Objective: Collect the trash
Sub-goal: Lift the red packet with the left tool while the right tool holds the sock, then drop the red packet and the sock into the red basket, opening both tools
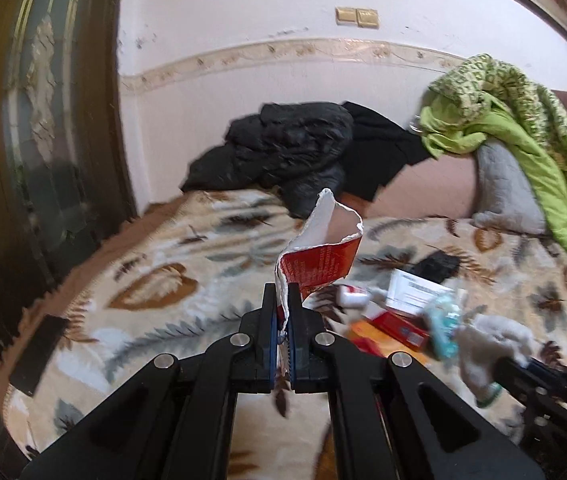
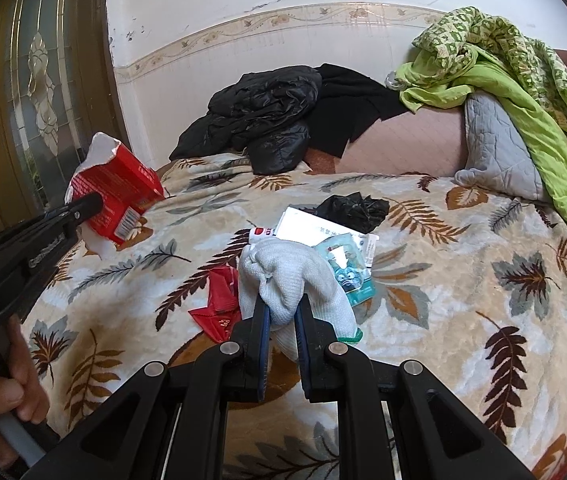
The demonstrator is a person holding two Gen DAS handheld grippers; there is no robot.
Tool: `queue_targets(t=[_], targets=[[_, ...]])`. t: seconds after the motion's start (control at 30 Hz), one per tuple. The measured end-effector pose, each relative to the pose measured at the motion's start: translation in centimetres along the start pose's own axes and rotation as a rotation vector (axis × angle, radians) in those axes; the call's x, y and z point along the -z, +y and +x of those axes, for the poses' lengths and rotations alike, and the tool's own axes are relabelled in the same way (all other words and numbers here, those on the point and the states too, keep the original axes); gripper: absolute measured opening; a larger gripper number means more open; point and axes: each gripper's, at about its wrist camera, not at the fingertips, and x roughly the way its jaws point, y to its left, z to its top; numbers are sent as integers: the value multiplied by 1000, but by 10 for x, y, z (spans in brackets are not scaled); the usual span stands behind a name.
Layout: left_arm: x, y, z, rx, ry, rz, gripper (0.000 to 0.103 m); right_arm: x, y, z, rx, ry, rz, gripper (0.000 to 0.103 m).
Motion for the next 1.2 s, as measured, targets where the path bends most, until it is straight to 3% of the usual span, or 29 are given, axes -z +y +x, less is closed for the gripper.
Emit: queue_targets(t=[0.23,0.67,0.93,1.0,1.2], targets=[[1,-35,-25,107,23,52,3,-5,-31,-25,57,-33,97,13],[8,-98,-76,211,-30,171,4,15,-71,-91,84,-59,218,13],[12,-119,-94,267,-21,199,3,22,-90,-121,102,-75,252,13],[14,-125,-98,300,-9,199,3,27,-99,-132,103,-77,280,13],[23,-154,-123,515,32,237,3,40,-128,-171,135,-83,342,13]])
